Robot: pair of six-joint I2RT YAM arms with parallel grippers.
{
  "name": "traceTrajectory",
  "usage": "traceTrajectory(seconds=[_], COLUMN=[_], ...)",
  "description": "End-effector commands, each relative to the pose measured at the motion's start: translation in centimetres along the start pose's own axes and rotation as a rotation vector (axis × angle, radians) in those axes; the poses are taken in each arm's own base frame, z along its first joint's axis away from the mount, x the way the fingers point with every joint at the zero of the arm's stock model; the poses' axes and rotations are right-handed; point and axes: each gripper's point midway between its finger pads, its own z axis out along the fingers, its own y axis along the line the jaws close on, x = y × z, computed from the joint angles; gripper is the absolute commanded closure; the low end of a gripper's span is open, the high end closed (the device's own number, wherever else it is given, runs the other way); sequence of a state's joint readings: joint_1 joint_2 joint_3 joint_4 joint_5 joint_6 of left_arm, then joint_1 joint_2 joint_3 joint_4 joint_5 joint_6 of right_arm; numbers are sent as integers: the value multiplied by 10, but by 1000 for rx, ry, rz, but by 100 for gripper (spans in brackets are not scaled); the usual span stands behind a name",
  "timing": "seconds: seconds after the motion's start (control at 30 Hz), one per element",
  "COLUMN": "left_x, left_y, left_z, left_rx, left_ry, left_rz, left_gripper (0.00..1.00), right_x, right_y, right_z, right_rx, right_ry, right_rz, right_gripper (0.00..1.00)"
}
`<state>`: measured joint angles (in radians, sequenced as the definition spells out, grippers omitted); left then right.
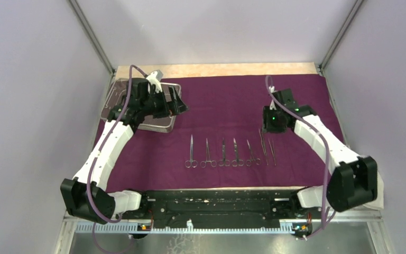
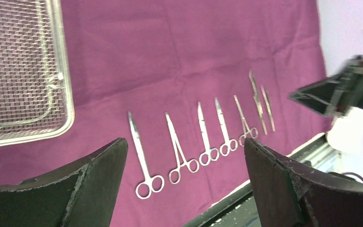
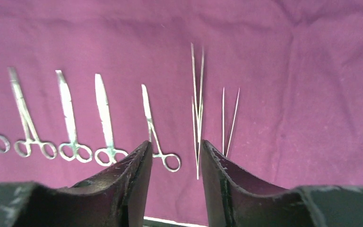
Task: Open and lay out the surgical kit
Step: Place the medical item in the surgical kit, then pick up the medical item from the container.
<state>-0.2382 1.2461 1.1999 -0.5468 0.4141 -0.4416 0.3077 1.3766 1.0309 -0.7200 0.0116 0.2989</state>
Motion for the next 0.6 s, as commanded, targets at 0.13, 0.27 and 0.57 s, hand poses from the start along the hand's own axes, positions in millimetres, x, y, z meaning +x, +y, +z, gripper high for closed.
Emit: traceTrajectory(seconds=[0.13,0.27,0.57], left_x=[-32,-52,-63], left_y=[68,128,248], left_z=[-19,-23,10], left_rx=[-352,-619,-997], left_ry=[-67,-79,-2], left_rz=[9,-168,-542], left_gripper=[1,1,1], right_x=[-33,-42,-40], right_y=[34,37,34], right_z=[-79,-90,-49], right_rx=[-189,-198,-207], right_ry=[-171,-208,-115], right_rz=[-92,-95,-48], right_gripper=[42,38,38])
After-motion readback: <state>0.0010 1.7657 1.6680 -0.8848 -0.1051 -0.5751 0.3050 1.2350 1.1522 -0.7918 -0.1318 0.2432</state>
